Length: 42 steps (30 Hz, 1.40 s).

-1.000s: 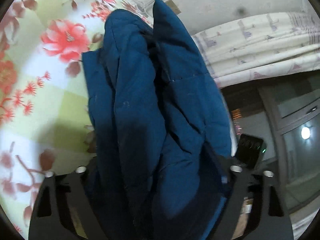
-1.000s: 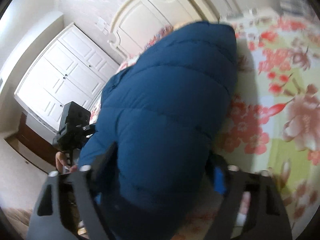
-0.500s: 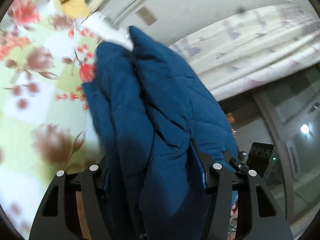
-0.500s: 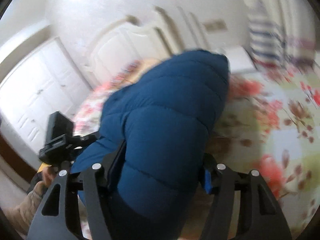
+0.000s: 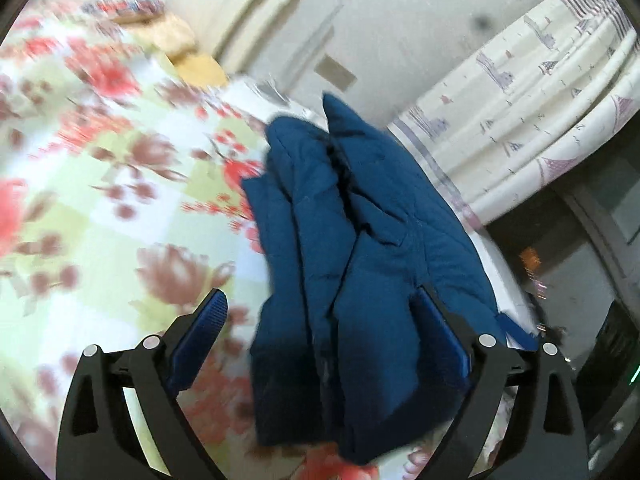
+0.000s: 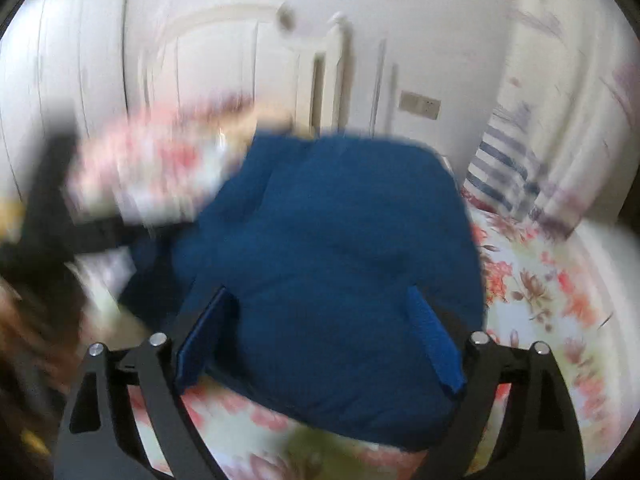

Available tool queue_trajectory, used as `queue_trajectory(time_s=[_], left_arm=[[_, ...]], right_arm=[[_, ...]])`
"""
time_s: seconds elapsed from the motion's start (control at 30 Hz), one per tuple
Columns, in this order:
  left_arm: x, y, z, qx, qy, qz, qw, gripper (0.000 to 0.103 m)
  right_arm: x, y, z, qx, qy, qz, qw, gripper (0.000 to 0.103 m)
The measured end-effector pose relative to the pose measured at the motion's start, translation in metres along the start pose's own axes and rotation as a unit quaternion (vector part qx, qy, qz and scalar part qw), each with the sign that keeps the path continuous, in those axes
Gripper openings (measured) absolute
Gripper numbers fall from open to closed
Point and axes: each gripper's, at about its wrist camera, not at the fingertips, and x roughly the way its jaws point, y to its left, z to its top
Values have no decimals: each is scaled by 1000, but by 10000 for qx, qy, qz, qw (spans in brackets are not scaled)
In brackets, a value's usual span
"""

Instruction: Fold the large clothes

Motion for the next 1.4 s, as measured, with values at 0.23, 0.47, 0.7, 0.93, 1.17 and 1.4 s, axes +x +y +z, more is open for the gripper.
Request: queue_trajectory(time_s=[0.23, 0.47, 0.7, 0.93, 1.17, 1.4], left_arm=[[-112, -83, -5, 1790, -1324, 1500, 9633, 93], [-206, -178, -20, 2549, -2432, 2152, 9108, 99], [-226, -187, -59, 2284, -2381, 2052, 9214, 99], [-193, -182, -88, 2334, -1862, 2123, 9305, 99], [-191, -180, -101, 2432, -1837, 2117, 9286, 99], [-192, -180, -105, 2444, -1845, 2149, 9274, 99]], right_arm=[[-101, -4, -17, 96, -465, 193, 9987, 91], [-231, -47, 0, 1242, -1774, -177, 9761, 101], [-241, -34, -30, 1248, -1182, -537, 9837, 101], [-212, -7, -62, 1139, -576, -656, 9897, 101], [-216, -6, -62, 1245, -703, -723, 9871, 100], [-220, -4, -59, 1210, -758, -750, 9869, 100]])
